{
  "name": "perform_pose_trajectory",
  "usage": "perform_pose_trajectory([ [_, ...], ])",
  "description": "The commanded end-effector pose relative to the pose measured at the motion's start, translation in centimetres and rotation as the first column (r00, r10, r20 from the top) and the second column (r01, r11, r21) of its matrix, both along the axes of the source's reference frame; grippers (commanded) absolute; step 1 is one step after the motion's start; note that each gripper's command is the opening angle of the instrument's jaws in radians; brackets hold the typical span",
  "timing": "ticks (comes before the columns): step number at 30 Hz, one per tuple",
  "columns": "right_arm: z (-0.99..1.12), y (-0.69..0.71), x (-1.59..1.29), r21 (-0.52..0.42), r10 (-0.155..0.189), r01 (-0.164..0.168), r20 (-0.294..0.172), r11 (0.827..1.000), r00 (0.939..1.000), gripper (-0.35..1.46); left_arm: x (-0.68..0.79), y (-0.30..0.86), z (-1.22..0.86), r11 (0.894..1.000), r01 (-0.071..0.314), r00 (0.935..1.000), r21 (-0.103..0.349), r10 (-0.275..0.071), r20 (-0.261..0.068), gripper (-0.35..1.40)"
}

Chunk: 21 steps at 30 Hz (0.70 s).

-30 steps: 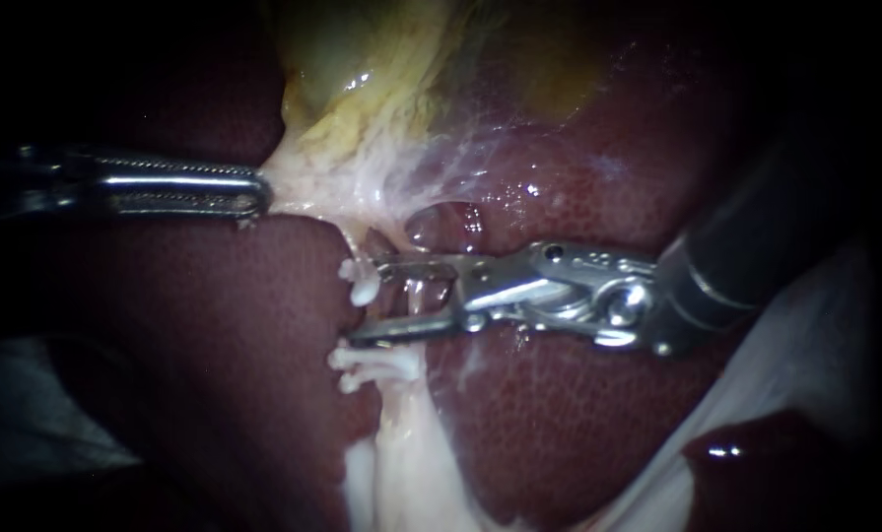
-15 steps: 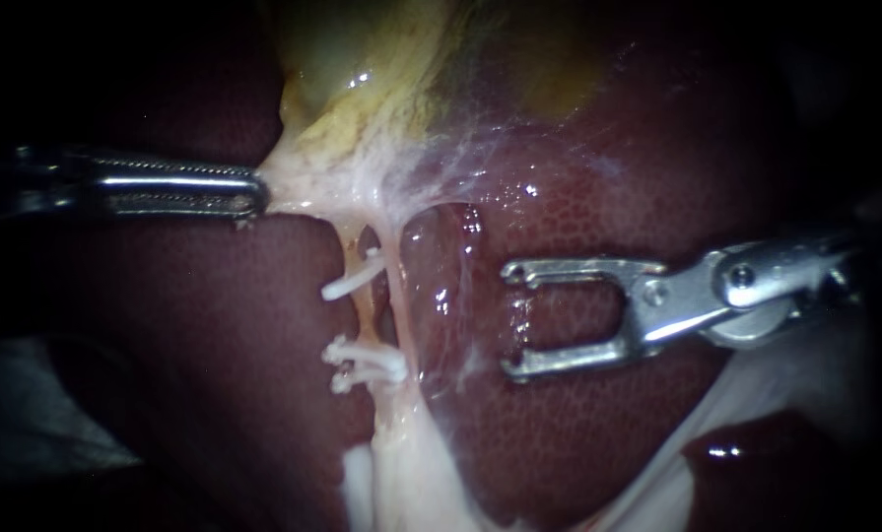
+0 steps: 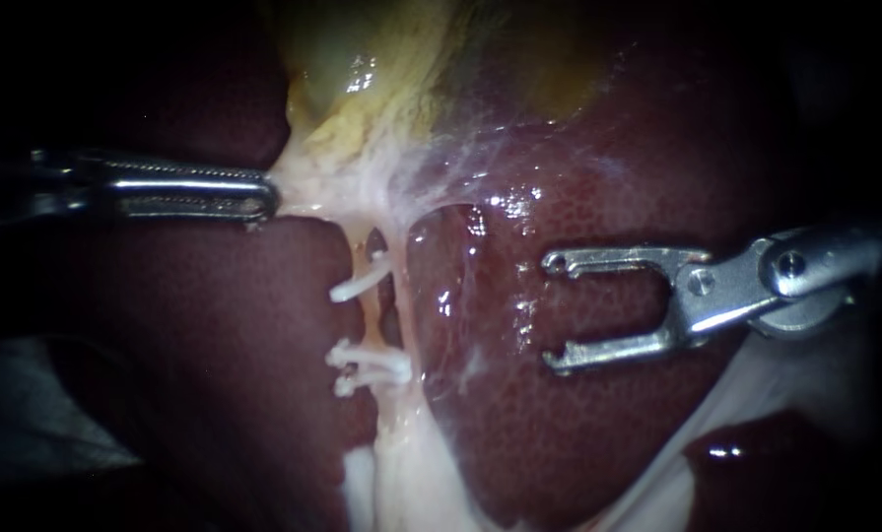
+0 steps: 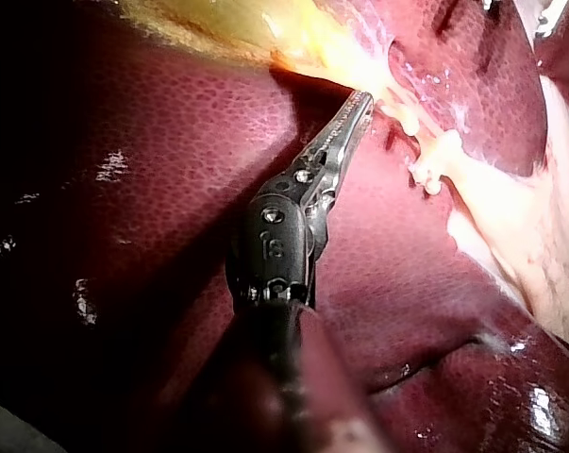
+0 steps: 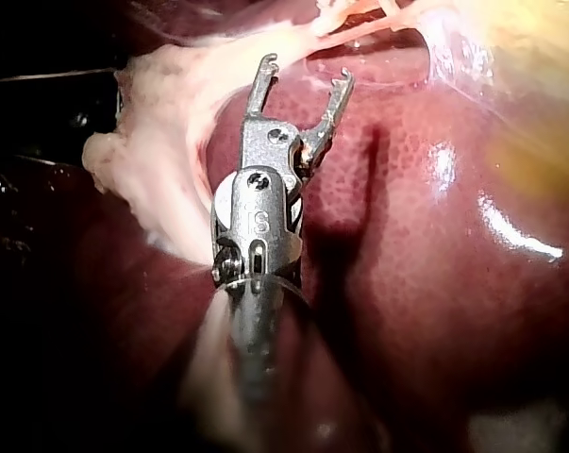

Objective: Going back third clip left tube

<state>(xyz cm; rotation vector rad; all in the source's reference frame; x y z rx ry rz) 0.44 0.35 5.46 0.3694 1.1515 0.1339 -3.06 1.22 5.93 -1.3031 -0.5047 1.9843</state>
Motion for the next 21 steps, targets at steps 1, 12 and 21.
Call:
perform_pose_trajectory([
  [1,0.00,0.00,0.00,0.000,0.000,0.000,0.000,1.000,1.0000,0.50,-0.02,0.01,0.04,1.000,0.000,1.0000,-0.001,0.000,-0.001,-0.35],
  [12,0.00,0.00,-0.01,0.000,-0.001,0.001,0.000,1.000,1.0000,0.50,-0.23,0.05,0.35,1.000,-0.010,0.9999,-0.011,0.010,-0.003,-0.35],
  [21,-0.01,0.00,-0.01,0.000,-0.001,0.001,-0.001,1.000,1.0000,0.50,-0.23,0.05,0.34,1.000,-0.010,0.9999,-0.010,0.010,-0.002,-0.35],
])
